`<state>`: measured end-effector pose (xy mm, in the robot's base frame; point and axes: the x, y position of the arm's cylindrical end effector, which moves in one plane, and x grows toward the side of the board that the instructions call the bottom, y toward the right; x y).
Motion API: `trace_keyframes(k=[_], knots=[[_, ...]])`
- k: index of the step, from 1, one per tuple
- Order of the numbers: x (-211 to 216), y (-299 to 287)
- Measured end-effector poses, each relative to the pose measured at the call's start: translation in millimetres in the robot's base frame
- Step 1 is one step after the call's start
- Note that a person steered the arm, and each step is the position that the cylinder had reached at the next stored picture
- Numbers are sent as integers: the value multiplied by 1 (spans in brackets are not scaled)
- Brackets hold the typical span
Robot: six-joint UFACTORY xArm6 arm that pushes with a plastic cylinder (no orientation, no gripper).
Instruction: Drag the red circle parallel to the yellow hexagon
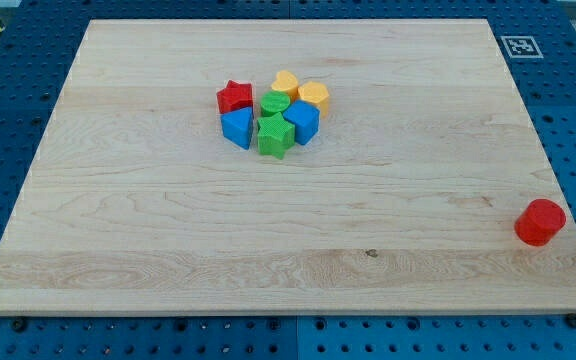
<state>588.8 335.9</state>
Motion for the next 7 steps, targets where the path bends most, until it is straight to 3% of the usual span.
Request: trace_keyframes(k=[1, 2, 7], knots=[[7, -35], [-31, -53], [-33, -84]])
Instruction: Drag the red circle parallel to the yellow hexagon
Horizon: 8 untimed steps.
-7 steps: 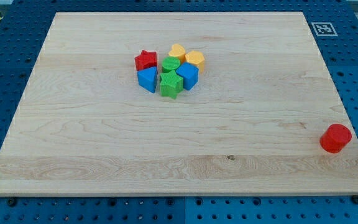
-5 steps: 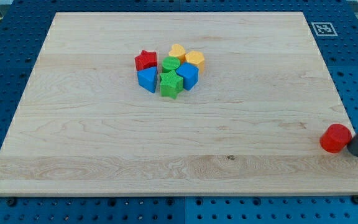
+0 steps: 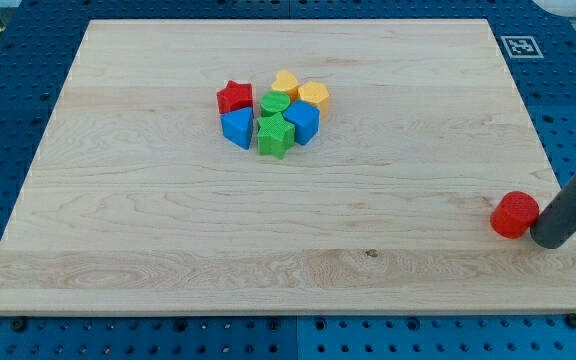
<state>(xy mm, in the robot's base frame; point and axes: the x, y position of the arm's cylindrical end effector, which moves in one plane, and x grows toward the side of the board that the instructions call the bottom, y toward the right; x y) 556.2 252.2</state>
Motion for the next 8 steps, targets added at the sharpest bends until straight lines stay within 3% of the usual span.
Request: trace_keyframes(k=[8], knots=[[-33, -56]])
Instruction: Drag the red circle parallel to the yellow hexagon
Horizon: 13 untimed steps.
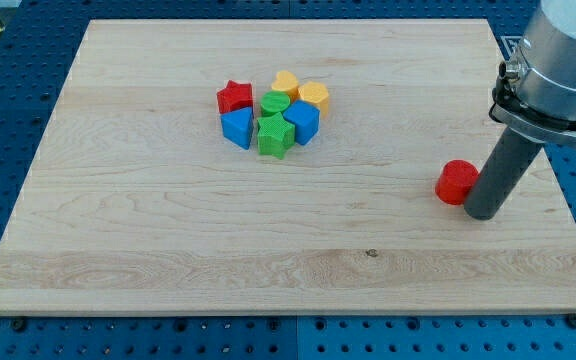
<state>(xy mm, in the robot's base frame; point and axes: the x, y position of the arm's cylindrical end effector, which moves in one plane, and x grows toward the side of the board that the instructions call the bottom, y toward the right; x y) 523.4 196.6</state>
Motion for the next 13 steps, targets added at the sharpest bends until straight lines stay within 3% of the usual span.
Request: trace_keyframes(k=[4, 7, 8, 10, 12, 13], knots=[[-31, -22], [-88, -20], [-90, 3], [-99, -9], [-75, -9], [-94, -11]])
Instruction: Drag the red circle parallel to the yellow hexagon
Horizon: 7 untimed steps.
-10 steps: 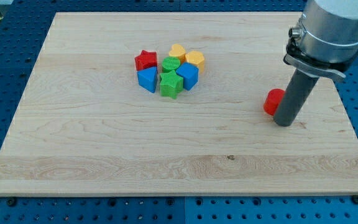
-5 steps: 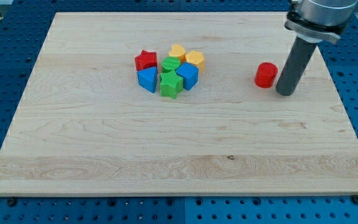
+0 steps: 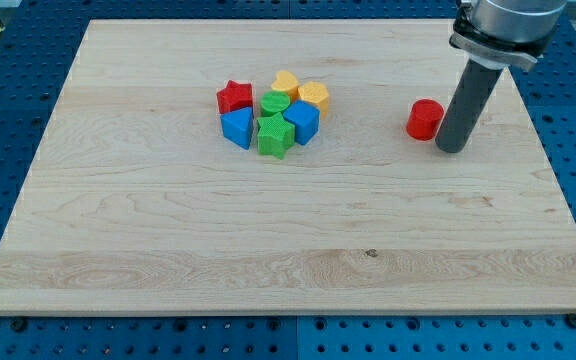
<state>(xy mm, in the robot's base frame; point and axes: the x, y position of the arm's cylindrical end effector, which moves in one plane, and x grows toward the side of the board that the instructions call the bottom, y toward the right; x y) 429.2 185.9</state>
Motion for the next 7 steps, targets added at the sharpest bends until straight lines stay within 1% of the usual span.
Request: trace_keyframes(k=[2, 5, 6, 7], knots=[[0, 0], [-20, -26], [-32, -24], [-33, -6]])
